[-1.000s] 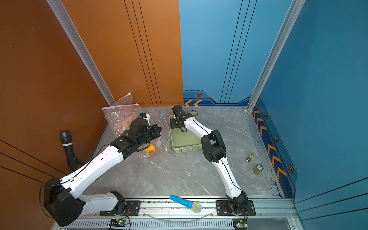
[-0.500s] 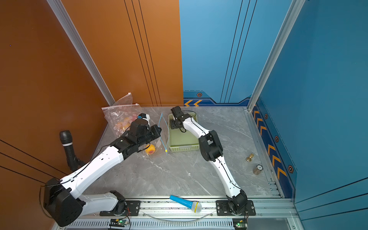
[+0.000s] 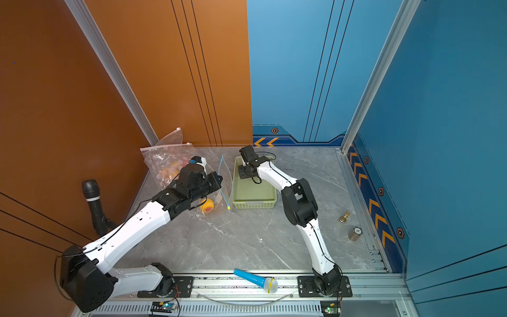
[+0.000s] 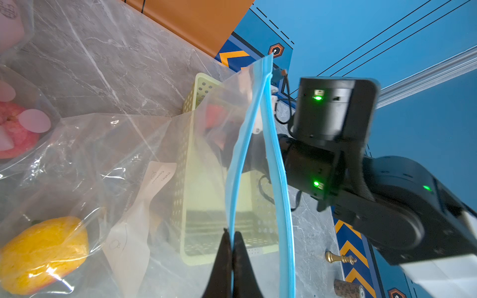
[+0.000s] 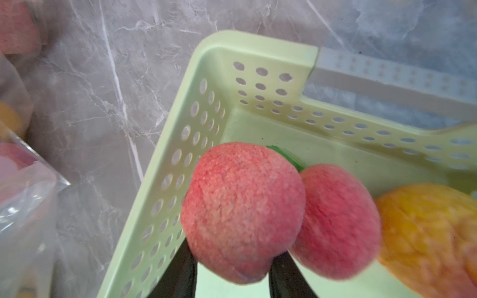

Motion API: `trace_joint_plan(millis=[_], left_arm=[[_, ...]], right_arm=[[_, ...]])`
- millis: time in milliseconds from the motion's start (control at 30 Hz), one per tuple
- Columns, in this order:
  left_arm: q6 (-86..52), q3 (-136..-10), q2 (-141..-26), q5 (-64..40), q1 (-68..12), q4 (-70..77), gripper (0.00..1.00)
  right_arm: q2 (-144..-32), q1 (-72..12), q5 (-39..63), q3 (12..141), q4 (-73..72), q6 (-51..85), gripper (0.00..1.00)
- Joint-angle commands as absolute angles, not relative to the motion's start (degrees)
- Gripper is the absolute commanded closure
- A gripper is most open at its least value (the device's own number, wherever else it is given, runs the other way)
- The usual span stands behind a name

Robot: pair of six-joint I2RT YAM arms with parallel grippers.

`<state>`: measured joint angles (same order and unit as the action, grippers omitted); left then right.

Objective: Place the peach in a zip-top bag and seal the zipper
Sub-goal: Pick up the peach from the basket, then place the peach in the zipper food storage bag.

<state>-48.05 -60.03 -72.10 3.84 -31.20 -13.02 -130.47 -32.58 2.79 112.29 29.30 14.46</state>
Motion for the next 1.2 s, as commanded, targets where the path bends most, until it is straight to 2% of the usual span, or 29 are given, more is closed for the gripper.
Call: trace_joint_plan(millis=[0, 400, 667, 933, 1167], left_arm=[[-47.7, -59.4, -70.9, 4.0, -31.4, -12.5, 1.0], [-45.1, -61.6, -74.4, 3.2, -31.5, -13.8, 1.0], [-43.5, -67.6, -83.4, 0.6, -31.7, -12.1, 1.0], [-43.0, -73.8, -90.9, -1.4, -31.9, -11.3, 1.0], [-42.7, -74.5, -91.1, -1.3, -32.0, -11.3, 1.0]], right_arm=[[-124.0, -33.2, 2.9, 106.6, 28.0, 15.6, 0.74], [-102.5, -34.7, 5.3, 82.8, 23.3, 19.8, 0.75], [-91.8, -34.5, 8.2, 77.5, 21.5, 21.2, 0.75], [-88.3, -34.8, 12.6, 77.3, 18.3, 23.8, 0.74], [-90.6, -35.5, 17.9, 77.1, 12.3, 27.2, 0.74]])
